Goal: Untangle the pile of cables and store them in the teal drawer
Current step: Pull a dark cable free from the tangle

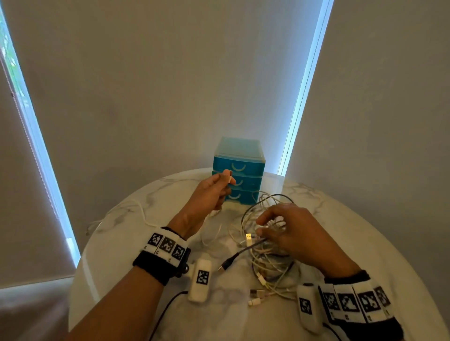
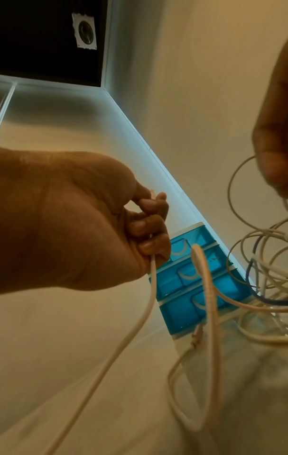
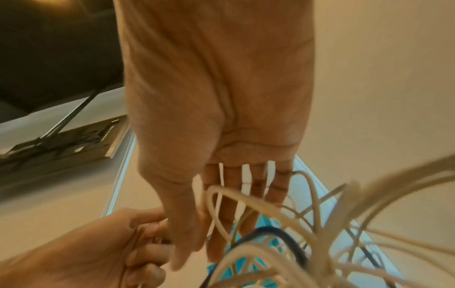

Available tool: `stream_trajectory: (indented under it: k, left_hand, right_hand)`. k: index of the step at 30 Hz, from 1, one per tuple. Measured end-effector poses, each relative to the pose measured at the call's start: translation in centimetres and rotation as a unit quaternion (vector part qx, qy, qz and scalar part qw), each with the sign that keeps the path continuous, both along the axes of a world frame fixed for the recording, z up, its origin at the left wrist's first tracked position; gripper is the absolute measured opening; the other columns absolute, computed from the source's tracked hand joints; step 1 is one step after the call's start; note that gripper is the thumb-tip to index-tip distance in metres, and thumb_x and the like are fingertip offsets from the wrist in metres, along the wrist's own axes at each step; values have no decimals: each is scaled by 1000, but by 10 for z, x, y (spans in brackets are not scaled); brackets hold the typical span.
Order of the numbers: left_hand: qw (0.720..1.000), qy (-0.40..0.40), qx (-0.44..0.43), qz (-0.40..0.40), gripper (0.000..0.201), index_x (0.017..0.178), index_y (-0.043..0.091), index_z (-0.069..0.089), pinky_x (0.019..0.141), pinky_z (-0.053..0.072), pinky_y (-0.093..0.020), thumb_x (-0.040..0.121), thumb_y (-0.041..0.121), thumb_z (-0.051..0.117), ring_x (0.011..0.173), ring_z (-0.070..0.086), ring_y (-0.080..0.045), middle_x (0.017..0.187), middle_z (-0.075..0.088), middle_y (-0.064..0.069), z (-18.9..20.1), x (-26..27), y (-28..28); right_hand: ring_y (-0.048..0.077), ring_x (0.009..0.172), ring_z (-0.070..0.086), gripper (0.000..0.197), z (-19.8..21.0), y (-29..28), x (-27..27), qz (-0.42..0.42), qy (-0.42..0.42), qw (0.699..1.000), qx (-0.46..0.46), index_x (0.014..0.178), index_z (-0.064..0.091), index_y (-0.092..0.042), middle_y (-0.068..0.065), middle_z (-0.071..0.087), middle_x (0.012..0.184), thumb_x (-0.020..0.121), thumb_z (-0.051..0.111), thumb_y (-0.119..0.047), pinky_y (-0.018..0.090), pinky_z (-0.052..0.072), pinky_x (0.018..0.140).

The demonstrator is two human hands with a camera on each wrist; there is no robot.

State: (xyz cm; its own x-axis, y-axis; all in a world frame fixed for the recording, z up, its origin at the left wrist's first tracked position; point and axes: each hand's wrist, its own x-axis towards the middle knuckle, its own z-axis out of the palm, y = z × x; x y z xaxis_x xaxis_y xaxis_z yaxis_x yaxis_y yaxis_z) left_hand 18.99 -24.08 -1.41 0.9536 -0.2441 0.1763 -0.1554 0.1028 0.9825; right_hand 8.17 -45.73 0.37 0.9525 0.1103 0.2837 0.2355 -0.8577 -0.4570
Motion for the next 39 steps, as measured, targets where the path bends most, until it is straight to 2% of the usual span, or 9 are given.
stream_trajectory:
  k: [5, 8, 11, 13, 17, 24, 31, 35, 39]
  left_hand:
    - [998, 12, -42, -48, 39, 111, 14, 66, 54, 26, -23, 111, 49, 48, 55, 31, -7, 64, 40, 11, -5, -8, 0]
    - [995, 18, -73, -61, 38, 112, 14, 66, 56, 23, -25, 110, 48, 51, 55, 30, -7, 66, 41, 10, -3, -10, 2]
    - [991, 12, -118, -63, 34, 109, 13, 65, 55, 22, -26, 109, 46, 54, 55, 29, -8, 69, 41, 6, -1, -12, 4]
    - [986, 9, -153, -65, 33, 109, 12, 64, 54, 22, -25, 107, 44, 56, 56, 27, -9, 71, 40, 3, 0, -13, 5]
    - [982, 1, -169, -85, 53, 111, 9, 69, 56, 24, -26, 90, 57, 71, 57, 27, -10, 72, 39, 0, 4, -19, 0]
    - [995, -79, -64, -16, 52, 112, 4, 71, 60, 38, -24, 98, 54, 68, 64, 39, -11, 74, 50, -1, 1, -30, -13]
    - [963, -59, -220, 140, 35, 89, 18, 56, 58, 35, -25, 110, 45, 50, 58, 36, -8, 69, 44, 3, 6, -13, 7]
    - [943, -22, -308, 124, 34, 91, 18, 57, 56, 35, -21, 110, 45, 49, 55, 35, -7, 73, 50, 4, 6, -7, 16]
    - [942, -23, -325, 81, 36, 93, 18, 59, 55, 37, -18, 97, 53, 54, 54, 37, -6, 79, 56, 3, 8, -12, 10]
  right_hand:
    - [9, 128, 37, 36, -8, 24, -2, 72, 73, 972, -213, 119, 76, -44, -23, 58, 130, 86, 79, -58, 41, 37, 110]
    - [11, 119, 45, 17, -6, 24, 1, 39, 35, 977, -209, 100, 82, -43, -23, 60, 111, 86, 81, -53, 37, 42, 101]
    - [4, 102, 58, 6, 0, 18, 2, -15, -121, 992, 12, 94, 78, -36, -23, 67, 98, 91, 81, -41, 27, 48, 86]
    - [2, 92, 66, 8, 8, 14, 0, -70, -230, 952, 191, 101, 74, -34, -19, 72, 95, 95, 79, -37, 14, 50, 75]
    - [8, 83, 73, 10, 4, 16, 0, -69, -183, 933, 301, 100, 78, -35, -13, 78, 90, 91, 82, -40, 21, 61, 71]
    - [5, 85, 72, 19, -6, 27, 2, -18, -139, 965, 220, 105, 76, -38, -16, 75, 92, 89, 85, -37, 19, 60, 74]
    - [-8, 93, 67, 23, 1, -14, -2, -4, -29, 995, 90, 102, 79, -38, -20, 77, 89, 82, 91, -38, 7, 50, 78]
    - [-6, 97, 66, 23, -4, -24, 1, 8, 53, 998, -10, 94, 80, -50, -30, 74, 95, 76, 85, -63, 34, 55, 96]
    - [1, 113, 54, 34, -4, -12, -1, 12, 31, 998, -59, 110, 76, -51, -27, 70, 99, 81, 77, -68, 44, 37, 109]
